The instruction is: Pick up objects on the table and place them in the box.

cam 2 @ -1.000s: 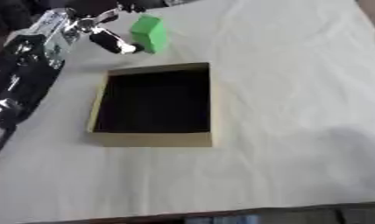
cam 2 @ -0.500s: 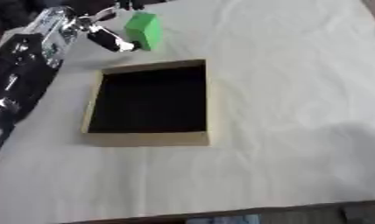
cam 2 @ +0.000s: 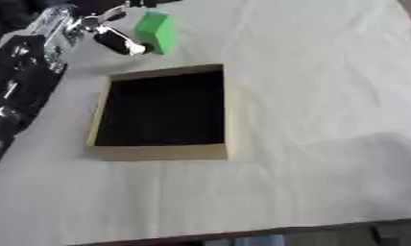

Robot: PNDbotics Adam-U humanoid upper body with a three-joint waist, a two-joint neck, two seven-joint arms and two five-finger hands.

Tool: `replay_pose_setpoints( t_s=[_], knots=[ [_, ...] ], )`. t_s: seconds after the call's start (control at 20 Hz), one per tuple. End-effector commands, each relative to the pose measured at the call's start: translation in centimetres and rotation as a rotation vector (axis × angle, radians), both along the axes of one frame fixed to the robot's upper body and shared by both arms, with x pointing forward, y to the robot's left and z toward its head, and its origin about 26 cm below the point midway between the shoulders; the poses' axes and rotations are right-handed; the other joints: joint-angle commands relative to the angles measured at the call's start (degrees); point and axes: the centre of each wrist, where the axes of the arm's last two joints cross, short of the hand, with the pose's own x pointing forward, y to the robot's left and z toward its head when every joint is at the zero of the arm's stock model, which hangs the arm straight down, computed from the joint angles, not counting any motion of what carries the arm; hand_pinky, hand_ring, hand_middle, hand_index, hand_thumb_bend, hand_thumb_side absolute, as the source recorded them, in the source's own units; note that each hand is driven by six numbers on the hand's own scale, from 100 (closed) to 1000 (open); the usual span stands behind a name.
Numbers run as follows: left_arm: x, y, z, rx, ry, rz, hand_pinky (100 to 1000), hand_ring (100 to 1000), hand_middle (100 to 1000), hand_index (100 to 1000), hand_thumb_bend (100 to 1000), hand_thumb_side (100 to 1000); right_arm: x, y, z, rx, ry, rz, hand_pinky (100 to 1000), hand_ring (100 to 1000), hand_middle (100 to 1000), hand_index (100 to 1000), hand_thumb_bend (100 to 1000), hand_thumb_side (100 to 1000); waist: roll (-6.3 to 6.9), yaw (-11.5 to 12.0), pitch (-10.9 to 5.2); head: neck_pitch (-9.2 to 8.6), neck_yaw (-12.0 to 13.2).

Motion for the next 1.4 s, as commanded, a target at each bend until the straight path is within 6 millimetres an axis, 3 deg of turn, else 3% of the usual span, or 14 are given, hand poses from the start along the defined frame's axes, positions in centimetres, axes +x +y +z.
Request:
replay_pose_setpoints(
  t_s=[0.05,0.8,1.2,1.35,1.4],
  knots=[
    [-0.6,1.4,2.4,0.025,-0.067,0.030,856,842,797,911,437,450,-0.1,0.0,0.9,-0.021,-0.030,0.011,812,826,794,916,100,609,-0.42,-0.05,-0.90,-0.33,0.09],
    [-0.6,1.8,2.0,0.058,-0.036,0.038,869,855,807,916,420,439,0.0,0.2,1.1,-0.023,-0.037,0.017,812,827,794,916,100,615,0.50,-0.90,0.15,-0.38,0.29],
    [-0.6,2.4,1.7,0.092,0.022,0.062,846,843,806,916,243,307,0.0,0.2,1.1,-0.020,-0.035,0.016,812,827,794,916,100,616,0.46,-0.99,0.65,0.09,0.59],
    [-0.6,2.6,1.6,0.093,0.037,0.074,827,827,802,916,108,226,0.0,0.2,1.0,-0.018,-0.035,0.016,812,828,793,916,100,616,0.32,-0.89,0.68,0.33,0.83],
    [-0.6,2.7,1.5,0.091,0.039,0.078,819,819,798,914,100,206,0.0,0.2,1.0,-0.017,-0.035,0.016,813,828,793,916,100,615,0.26,-0.86,0.67,0.38,0.87]
  ],
)
